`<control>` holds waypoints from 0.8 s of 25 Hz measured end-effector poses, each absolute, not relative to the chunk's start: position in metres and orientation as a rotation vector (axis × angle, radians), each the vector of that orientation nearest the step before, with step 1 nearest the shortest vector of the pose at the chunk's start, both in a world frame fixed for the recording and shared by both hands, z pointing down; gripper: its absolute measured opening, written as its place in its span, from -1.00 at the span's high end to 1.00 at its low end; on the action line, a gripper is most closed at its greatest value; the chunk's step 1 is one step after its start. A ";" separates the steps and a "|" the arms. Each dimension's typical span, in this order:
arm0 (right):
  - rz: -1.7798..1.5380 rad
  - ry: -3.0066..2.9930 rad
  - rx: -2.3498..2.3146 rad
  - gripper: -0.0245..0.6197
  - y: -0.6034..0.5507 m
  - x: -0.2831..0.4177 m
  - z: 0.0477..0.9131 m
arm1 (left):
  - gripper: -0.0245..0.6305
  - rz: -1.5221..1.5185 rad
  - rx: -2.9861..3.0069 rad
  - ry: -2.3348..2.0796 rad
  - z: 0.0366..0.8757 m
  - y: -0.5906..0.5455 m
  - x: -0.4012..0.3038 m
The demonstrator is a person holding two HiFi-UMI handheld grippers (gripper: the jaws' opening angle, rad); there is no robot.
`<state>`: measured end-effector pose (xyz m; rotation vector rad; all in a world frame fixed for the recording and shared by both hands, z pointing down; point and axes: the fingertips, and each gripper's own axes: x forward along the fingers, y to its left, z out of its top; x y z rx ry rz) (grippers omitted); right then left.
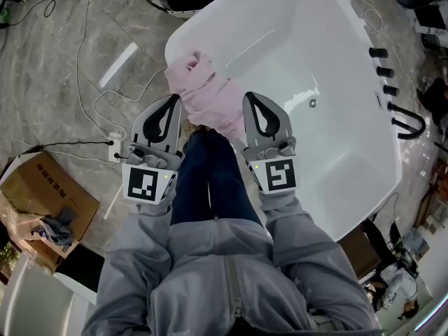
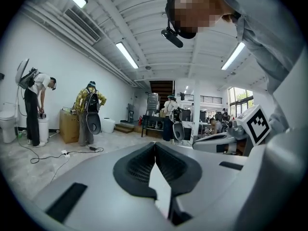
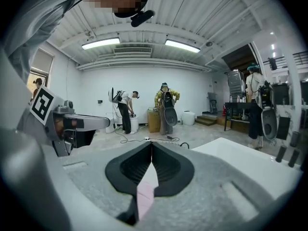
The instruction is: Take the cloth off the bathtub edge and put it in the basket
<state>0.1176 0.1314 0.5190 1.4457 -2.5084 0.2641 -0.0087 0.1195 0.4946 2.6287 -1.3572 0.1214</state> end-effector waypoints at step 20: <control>0.485 -2.330 1.366 0.91 0.158 0.131 0.653 | 0.91 0.315 2.517 -1.193 0.616 0.126 -0.010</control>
